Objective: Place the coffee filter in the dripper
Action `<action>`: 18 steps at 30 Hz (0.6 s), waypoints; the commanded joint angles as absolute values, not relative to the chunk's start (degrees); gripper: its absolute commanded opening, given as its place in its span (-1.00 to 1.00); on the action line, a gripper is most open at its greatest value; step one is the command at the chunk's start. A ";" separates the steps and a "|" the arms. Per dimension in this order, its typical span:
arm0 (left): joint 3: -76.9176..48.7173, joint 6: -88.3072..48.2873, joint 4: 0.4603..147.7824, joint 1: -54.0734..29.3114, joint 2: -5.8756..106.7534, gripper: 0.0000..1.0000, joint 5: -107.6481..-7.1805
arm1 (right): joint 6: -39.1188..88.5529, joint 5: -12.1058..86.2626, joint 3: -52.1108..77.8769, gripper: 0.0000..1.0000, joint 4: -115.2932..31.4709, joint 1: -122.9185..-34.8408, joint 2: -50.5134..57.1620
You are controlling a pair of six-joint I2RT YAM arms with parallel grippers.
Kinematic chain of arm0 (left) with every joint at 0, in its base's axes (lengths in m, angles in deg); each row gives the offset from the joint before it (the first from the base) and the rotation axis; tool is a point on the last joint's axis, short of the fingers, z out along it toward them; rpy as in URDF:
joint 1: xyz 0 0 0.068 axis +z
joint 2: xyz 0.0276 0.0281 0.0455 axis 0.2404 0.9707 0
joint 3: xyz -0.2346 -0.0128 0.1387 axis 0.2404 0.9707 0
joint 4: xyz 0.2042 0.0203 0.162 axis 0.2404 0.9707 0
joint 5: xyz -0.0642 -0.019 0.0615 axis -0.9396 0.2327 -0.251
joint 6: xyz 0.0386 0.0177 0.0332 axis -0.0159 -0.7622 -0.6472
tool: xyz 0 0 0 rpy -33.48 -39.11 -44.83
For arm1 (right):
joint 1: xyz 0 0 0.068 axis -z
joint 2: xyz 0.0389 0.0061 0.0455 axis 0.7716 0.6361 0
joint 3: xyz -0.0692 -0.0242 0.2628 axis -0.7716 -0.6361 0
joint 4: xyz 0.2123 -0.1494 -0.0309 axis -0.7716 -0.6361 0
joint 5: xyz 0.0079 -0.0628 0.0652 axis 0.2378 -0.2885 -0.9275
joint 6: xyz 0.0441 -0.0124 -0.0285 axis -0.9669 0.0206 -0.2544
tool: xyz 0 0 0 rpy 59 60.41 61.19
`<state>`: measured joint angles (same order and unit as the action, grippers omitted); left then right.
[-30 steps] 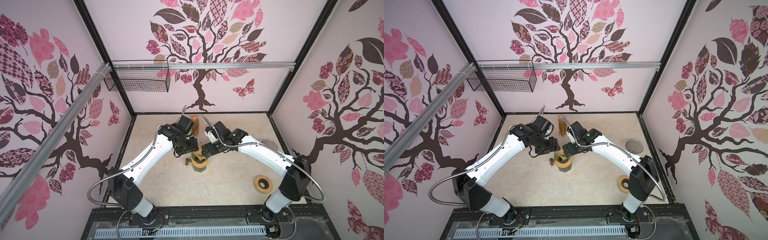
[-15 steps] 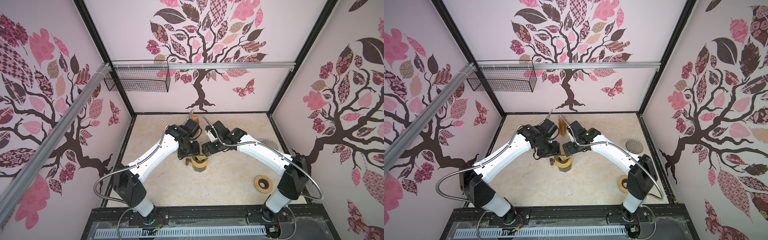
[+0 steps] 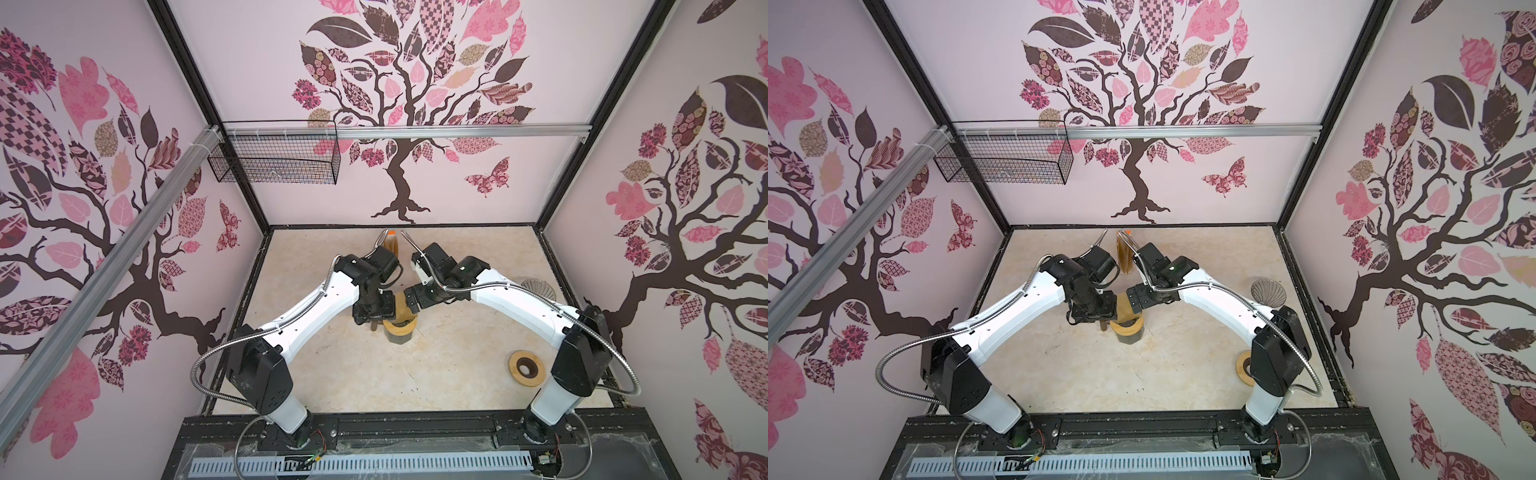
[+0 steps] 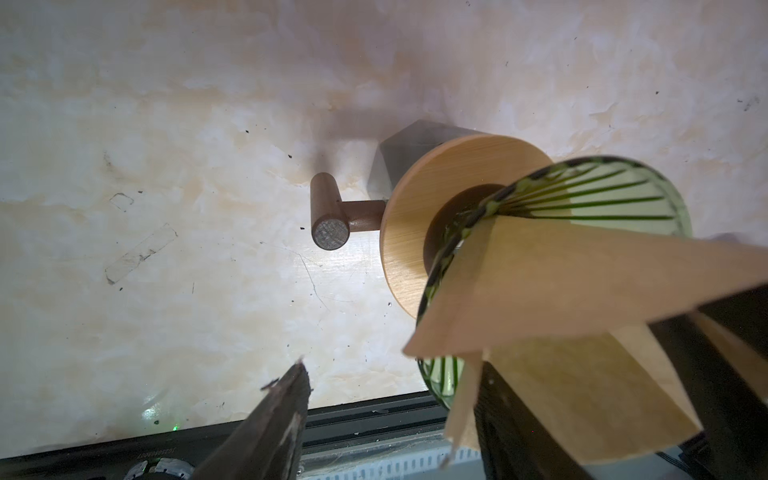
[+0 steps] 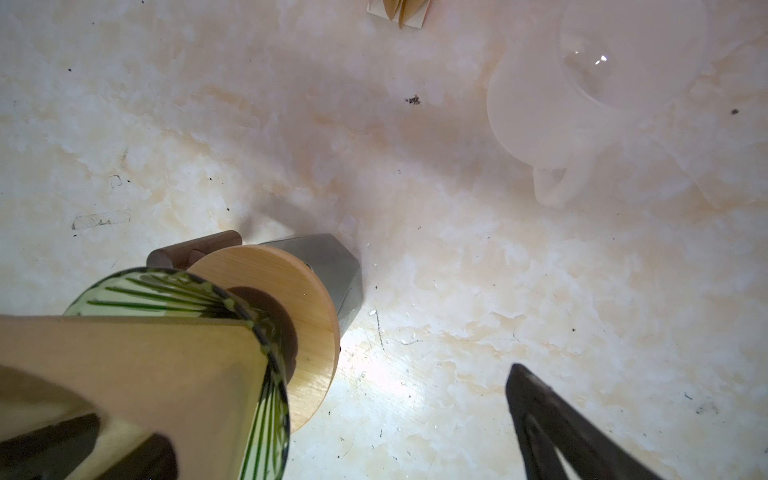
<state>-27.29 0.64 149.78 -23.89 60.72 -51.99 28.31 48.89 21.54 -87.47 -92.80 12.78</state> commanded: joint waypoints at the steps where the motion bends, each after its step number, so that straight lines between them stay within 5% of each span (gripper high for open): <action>1: -26.06 -0.03 149.67 -23.99 60.74 0.30 -51.33 | 28.09 49.77 22.86 1.00 -87.69 -93.06 14.60; 18: -24.35 0.61 148.51 -23.97 62.16 0.29 -51.14 | 27.56 50.02 20.81 1.00 -86.35 -93.12 15.67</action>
<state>-25.87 0.70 148.62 -23.89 61.44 -51.94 27.85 49.07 20.97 -86.79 -92.80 14.57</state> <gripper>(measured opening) 0.648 0.998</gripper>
